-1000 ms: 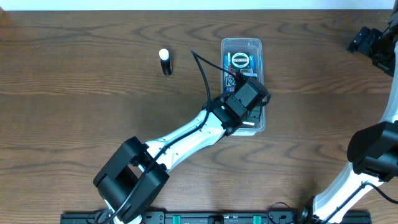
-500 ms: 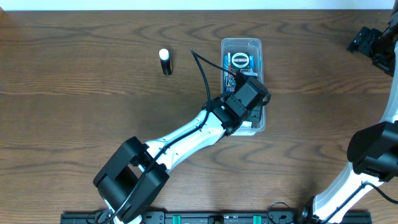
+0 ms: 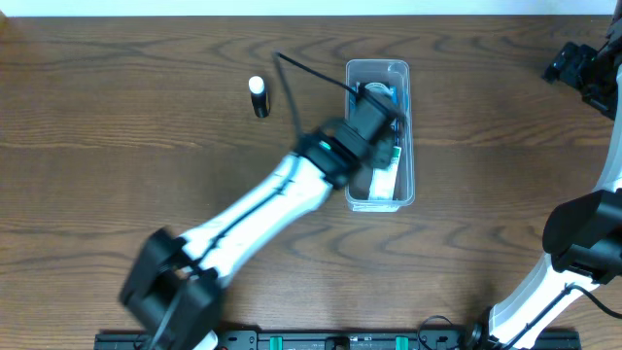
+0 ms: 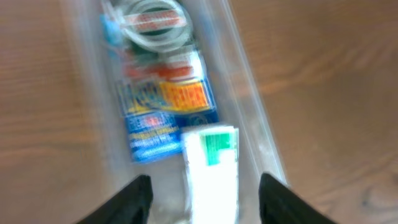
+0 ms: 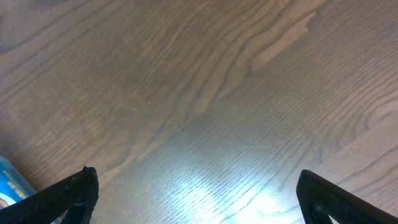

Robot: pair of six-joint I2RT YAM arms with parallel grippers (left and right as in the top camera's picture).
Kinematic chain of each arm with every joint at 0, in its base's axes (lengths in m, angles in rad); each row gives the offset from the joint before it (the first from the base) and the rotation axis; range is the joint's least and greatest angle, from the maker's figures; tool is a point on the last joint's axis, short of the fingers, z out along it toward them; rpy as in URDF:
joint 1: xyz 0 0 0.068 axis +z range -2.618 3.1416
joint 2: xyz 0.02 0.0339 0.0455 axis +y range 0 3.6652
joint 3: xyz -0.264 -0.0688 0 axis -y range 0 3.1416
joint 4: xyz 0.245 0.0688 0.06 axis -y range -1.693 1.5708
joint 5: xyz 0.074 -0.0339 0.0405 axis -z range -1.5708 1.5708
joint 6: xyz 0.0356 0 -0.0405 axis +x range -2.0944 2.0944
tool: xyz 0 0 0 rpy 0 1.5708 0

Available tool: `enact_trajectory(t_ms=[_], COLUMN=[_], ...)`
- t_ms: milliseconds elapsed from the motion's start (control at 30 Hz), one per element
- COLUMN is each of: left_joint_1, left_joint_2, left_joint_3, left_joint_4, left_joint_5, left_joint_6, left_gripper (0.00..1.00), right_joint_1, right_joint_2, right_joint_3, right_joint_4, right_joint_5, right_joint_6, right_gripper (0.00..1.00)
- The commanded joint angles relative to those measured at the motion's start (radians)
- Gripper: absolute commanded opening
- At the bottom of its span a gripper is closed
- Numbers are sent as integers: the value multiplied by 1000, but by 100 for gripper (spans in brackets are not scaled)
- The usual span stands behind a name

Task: Pack container
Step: 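Move the left gripper to the black bottle with white cap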

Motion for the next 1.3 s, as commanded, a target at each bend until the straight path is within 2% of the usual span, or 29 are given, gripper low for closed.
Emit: enact_trajectory(t_ms=[0, 67, 133, 267, 333, 533, 767, 867, 1067, 1267], left_joint_1=[108, 190, 262, 371, 402, 438, 457, 477, 509, 511], left_joint_2=[-71, -75, -74, -70, -62, 20, 263, 340, 376, 401], left_joint_3=[69, 113, 133, 137, 137, 174, 549, 690, 728, 728], left_joint_4=[-100, -194, -239, -248, -246, -278, -598, -668, -662, -645], left_joint_5=[-28, -28, -27, -23, -21, -20, -20, -13, 33, 33], left_joint_6=[69, 99, 102, 110, 113, 113, 173, 173, 184, 243], left_gripper=[65, 75, 79, 90, 99, 98, 98, 98, 98, 98], right_joint_1=[-5, -5, -5, -5, -5, -5, -5, -5, -5, -5], right_joint_2=[-18, -18, -18, -18, -18, -18, -18, -18, -18, -18], right_joint_3=[-3, -3, -3, -3, -3, -3, -3, -3, -3, -3], right_joint_4=[-1, -1, -1, -1, -1, -1, -1, -1, -1, -1], right_joint_5=[10, 10, 10, 10, 10, 10, 10, 10, 10, 10], right_joint_6=[14, 14, 14, 14, 14, 14, 14, 14, 14, 14], right_gripper=[99, 99, 99, 99, 99, 99, 99, 99, 99, 99])
